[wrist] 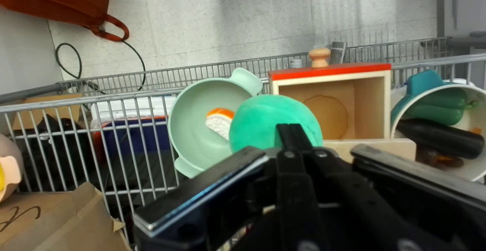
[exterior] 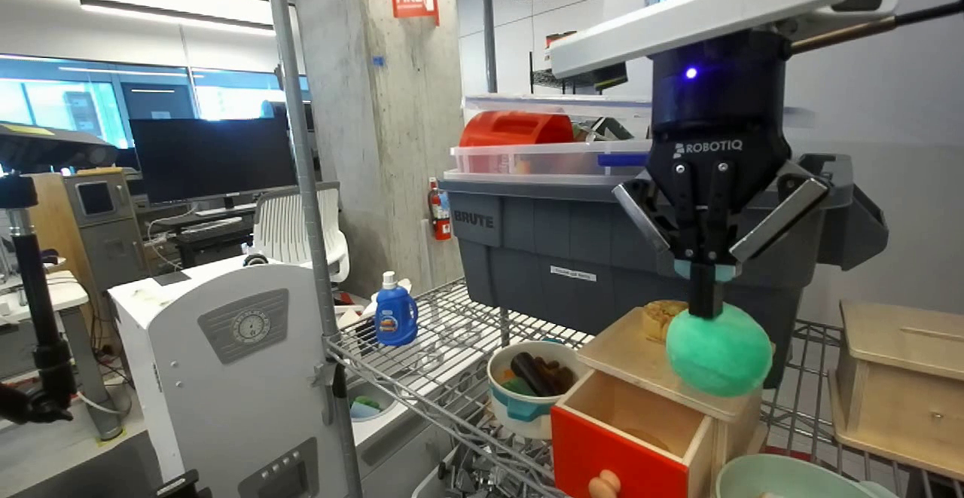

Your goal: Pick up the pee plus toy and put it in the drawer

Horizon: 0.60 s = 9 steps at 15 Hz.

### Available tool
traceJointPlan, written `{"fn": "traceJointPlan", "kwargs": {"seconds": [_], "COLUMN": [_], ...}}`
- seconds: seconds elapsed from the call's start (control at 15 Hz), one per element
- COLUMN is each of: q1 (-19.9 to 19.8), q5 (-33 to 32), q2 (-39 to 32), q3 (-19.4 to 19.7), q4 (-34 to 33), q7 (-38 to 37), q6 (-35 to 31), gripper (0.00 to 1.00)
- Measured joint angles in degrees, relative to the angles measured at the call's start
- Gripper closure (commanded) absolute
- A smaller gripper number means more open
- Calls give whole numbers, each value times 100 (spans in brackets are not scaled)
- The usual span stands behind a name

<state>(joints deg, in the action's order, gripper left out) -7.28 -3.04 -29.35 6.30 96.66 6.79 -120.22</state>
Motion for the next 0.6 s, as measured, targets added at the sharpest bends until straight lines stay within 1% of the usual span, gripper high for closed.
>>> {"fn": "traceJointPlan", "kwargs": {"seconds": [0.33,0.6], "q1": [214,308], "q5": [0,0], "q2": [-166,-377], "q3": [-79,-114], "q4": [-400,-541], "q7": [-169,-210], "q6": [203,212], "gripper": [100,100]}}
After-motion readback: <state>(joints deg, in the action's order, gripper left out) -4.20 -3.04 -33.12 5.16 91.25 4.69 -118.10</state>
